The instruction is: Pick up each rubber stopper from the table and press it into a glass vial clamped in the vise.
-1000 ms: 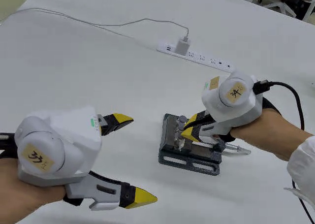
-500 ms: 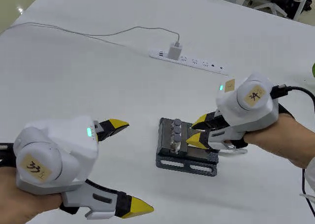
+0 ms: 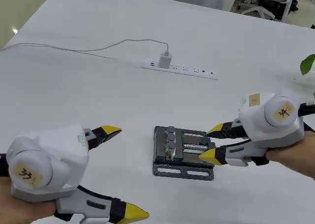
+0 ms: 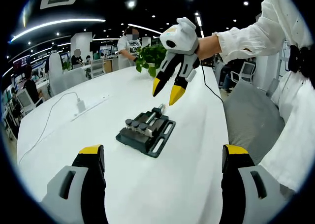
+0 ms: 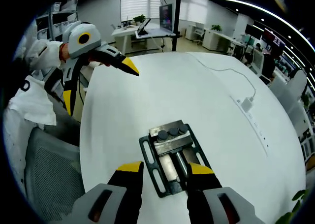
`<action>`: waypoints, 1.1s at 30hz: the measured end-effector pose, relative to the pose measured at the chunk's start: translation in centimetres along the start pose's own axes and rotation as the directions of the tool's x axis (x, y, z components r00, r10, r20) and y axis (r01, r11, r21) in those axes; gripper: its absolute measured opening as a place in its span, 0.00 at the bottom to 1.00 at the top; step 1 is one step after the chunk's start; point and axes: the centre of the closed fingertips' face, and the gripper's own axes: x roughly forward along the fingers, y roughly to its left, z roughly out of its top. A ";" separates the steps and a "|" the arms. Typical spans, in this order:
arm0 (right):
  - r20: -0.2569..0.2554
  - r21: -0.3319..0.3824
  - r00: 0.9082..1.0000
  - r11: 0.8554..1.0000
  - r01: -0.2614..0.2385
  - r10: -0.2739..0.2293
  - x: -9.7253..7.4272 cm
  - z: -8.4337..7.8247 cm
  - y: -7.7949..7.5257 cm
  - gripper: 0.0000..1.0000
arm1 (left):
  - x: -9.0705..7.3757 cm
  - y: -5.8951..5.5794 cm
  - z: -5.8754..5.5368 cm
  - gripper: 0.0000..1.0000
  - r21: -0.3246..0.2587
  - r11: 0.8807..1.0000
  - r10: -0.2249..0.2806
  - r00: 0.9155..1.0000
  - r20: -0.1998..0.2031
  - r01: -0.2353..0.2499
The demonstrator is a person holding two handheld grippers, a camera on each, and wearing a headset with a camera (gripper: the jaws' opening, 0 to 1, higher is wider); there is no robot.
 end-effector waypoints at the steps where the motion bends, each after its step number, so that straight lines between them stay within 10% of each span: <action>1: 0.007 0.005 1.000 1.000 0.003 -0.003 -0.2 -0.1 0.0 0.33 | 0.0 0.0 -0.1 0.99 0.000 1.000 -0.002 1.000 -0.004 0.002; 15: 0.103 0.080 0.994 0.996 0.033 -0.041 -1.5 -2.5 0.6 0.49 | 0.2 0.8 -1.2 0.99 0.012 1.000 0.006 0.999 -0.038 -0.005; 33: 0.266 0.153 0.962 0.988 0.023 -0.063 -2.1 -3.7 2.0 0.76 | 0.9 1.5 -2.1 0.99 -0.005 1.000 -0.003 0.998 -0.060 0.002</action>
